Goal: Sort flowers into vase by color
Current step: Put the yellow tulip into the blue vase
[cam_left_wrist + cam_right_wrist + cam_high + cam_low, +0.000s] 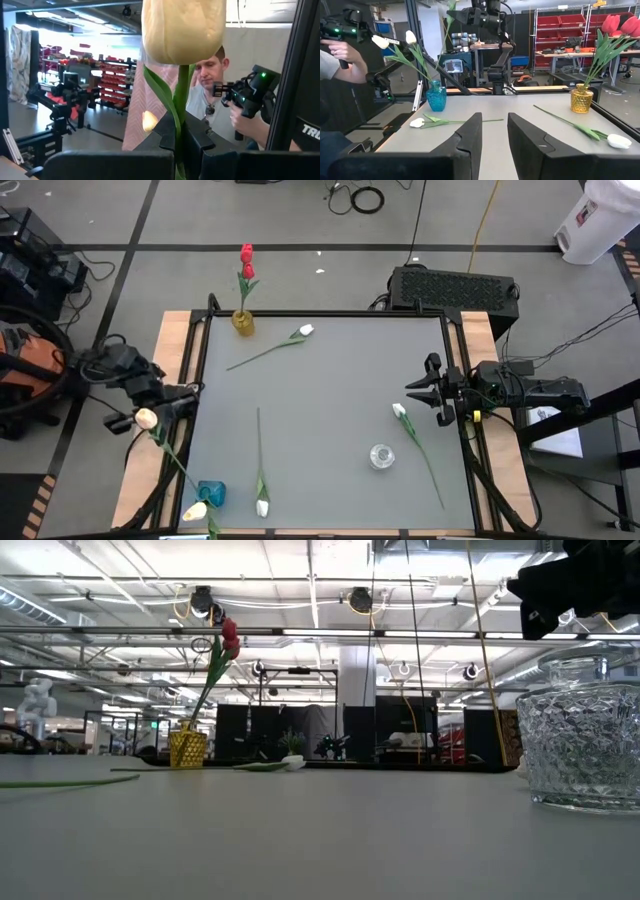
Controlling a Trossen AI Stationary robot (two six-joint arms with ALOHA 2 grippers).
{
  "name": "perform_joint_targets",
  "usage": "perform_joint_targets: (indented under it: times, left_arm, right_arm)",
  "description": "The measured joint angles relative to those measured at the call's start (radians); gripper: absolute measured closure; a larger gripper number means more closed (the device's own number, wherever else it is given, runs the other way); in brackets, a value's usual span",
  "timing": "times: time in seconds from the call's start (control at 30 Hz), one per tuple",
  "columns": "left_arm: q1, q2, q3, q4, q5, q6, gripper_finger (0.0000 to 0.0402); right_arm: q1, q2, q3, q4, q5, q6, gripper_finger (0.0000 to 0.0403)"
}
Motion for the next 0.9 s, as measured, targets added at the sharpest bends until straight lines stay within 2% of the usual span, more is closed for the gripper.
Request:
perform_joint_targets:
  times: [0.4, 0.9]
  left_arm:
    - [-0.082, 0.075, -0.008, -0.005, -0.020, 0.064, 0.0392]
    - [-0.107, 0.144, -0.008, 0.001, -0.038, 0.116, 0.0392]
  right_arm:
    - [0.000, 0.000, 0.000, 0.000, 0.000, 0.000, 0.0319]
    - [0.000, 0.000, -0.001, 0.000, 0.000, 0.000, 0.0319]
